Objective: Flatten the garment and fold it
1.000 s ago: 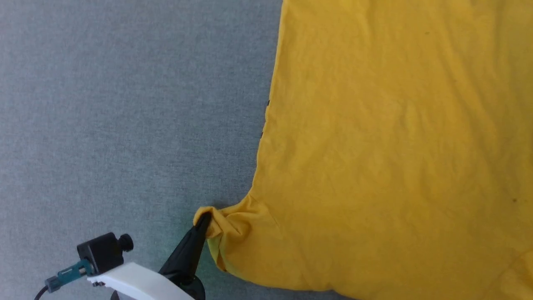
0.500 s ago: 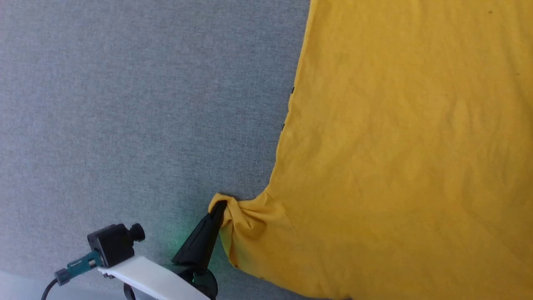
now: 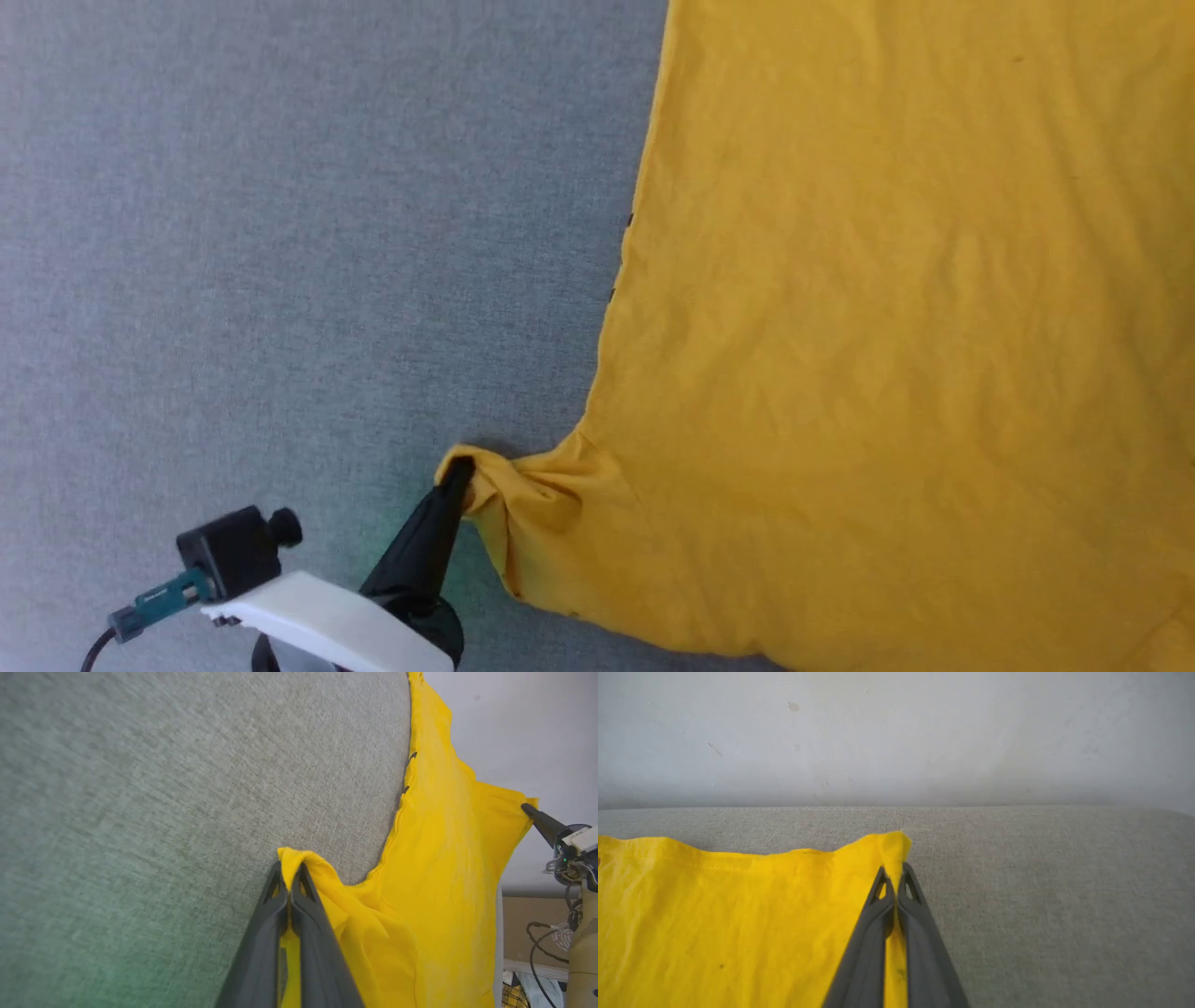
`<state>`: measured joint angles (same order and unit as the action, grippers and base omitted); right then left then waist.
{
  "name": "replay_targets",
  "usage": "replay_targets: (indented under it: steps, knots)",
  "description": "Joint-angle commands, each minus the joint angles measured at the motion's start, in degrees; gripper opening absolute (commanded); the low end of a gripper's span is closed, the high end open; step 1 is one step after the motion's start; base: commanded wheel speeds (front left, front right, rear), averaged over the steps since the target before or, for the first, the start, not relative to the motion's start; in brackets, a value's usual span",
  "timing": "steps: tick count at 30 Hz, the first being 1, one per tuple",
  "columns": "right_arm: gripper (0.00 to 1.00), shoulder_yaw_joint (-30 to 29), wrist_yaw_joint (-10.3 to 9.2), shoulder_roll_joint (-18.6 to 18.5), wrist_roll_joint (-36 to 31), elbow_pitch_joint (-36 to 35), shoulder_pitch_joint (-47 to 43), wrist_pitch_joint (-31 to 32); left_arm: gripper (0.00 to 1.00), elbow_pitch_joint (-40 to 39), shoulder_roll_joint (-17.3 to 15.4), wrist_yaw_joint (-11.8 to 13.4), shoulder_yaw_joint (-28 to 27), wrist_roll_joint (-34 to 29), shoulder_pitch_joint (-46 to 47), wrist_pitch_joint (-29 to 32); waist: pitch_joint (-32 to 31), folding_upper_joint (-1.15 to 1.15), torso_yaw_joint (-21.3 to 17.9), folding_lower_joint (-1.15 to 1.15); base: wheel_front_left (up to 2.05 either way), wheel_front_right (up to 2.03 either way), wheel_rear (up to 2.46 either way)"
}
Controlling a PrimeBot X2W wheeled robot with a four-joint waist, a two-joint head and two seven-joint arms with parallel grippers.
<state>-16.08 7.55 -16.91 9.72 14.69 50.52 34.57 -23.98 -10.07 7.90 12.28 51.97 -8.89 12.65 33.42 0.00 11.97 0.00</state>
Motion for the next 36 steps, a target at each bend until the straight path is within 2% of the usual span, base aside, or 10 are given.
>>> replay_targets:
  steps: [1, 7, 13, 17, 20, 24, 28, 29, 30, 36]
  knots:
    - [0.00, -0.3, -0.06, -0.3, 2.9, -3.0, -4.2, -0.1, 0.00, 0.3, -0.6, 0.6, -0.8, -0.4, -0.9, 0.0, -6.8, 0.00, -4.4, 0.00, 0.00, 0.00, 0.00]
    - [0.00, -6.4, -0.06, 0.8, 7.8, -11.8, -17.2, 0.6, 0.00, -0.4, -1.8, 1.5, -2.3, -0.1, -3.2, 0.4, -12.6, 0.00, -7.9, 0.00, 0.00, 0.00, 0.00]
    - [0.00, -22.8, -0.06, 10.1, 11.6, -19.8, -36.1, 0.0, 0.00, -1.2, -2.3, 2.9, -3.5, 0.3, -6.0, 0.6, -17.3, 0.00, -11.7, 0.00, 0.00, 0.00, 0.00]
    - [0.00, -30.1, -0.06, 13.7, 13.3, -19.6, -47.9, -2.1, 0.00, -1.4, -2.6, 3.4, -4.0, 0.3, -7.3, 0.6, -18.3, 0.00, -13.4, 0.00, 0.00, 0.00, 0.00]
    - [0.00, -30.4, -0.06, 14.0, 17.6, -12.6, -53.4, -5.4, 0.00, -0.9, -2.4, 4.2, -4.4, 0.0, -7.7, 0.2, -18.5, 0.00, -14.5, 0.00, 0.00, 0.00, 0.00]
    - [0.00, -25.1, -0.06, 14.0, 21.5, -3.8, -55.9, -12.0, 0.00, 0.0, -1.7, 4.9, -4.9, 0.0, -7.7, -0.6, -19.3, 0.00, -15.7, 0.00, 0.00, 0.00, 0.00]
    - [0.00, -20.2, -0.06, 14.0, 20.5, -2.3, -54.2, -16.8, 0.00, 1.0, -1.2, 4.8, -4.6, 0.0, -7.4, -1.0, -20.8, 0.00, -16.3, 0.00, 0.00, 0.00, 0.00]
    - [0.91, -19.4, -0.06, 14.0, 19.6, -3.0, -53.6, -17.3, 0.00, 1.2, -1.1, 4.7, -4.4, 0.0, -7.3, -1.1, -21.2, 0.00, -16.3, 0.00, 0.00, 0.00, 0.00]
    - [1.00, -18.7, -0.06, 14.0, 18.8, -4.0, -52.8, -17.3, 0.00, 1.4, -0.9, 4.5, -4.3, 0.2, -7.1, -1.3, -21.4, 0.00, -16.2, 0.00, 0.00, 0.00, 0.00]
    - [1.00, -13.6, -0.06, 12.0, 17.8, -16.3, -46.2, -11.2, 0.00, 2.6, -0.1, 4.0, -3.5, 0.6, -5.8, -1.4, -21.4, 0.00, -14.2, 0.00, 0.00, 0.00, 0.00]
